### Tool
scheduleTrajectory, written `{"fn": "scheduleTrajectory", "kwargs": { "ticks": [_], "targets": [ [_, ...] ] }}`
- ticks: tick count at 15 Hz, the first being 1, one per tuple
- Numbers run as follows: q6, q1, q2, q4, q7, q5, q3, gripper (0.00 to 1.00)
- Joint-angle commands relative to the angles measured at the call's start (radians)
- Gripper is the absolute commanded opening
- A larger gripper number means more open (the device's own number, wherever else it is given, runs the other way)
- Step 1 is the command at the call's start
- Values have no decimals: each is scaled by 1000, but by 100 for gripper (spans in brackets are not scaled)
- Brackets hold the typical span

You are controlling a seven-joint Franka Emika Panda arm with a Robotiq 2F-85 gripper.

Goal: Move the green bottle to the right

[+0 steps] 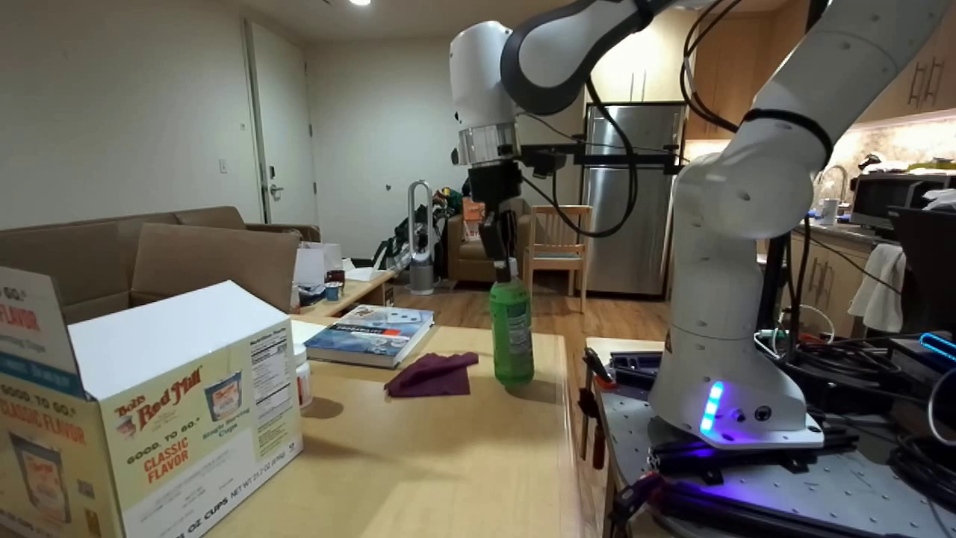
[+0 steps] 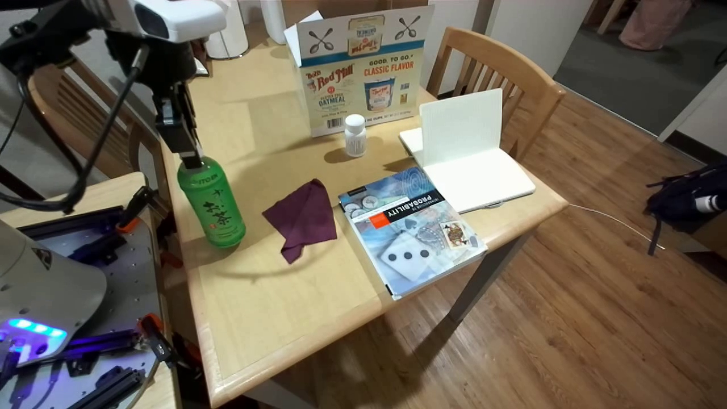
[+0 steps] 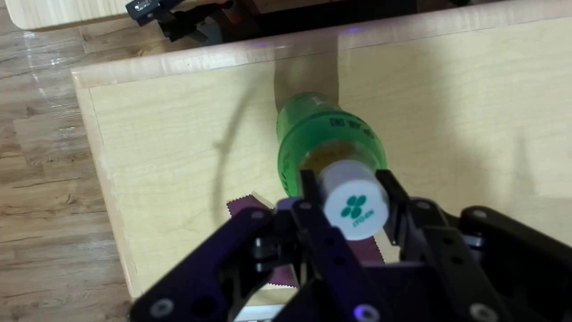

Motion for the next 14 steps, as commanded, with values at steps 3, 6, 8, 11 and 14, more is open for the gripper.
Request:
{"fn": "scheduleTrajectory", "kwargs": {
  "ticks": [3, 6, 8, 11, 14],
  "targets": [
    [-18, -3, -21, 2, -39, 9, -35, 11],
    [-19, -12, -17, 2, -43, 10, -58, 11],
    [-10, -20, -13, 2, -59, 0, -76, 11],
    [-3, -39, -1, 2, -83, -26, -97, 11],
    [12, -59, 20, 1, -117, -63, -114, 11]
  ]
}}
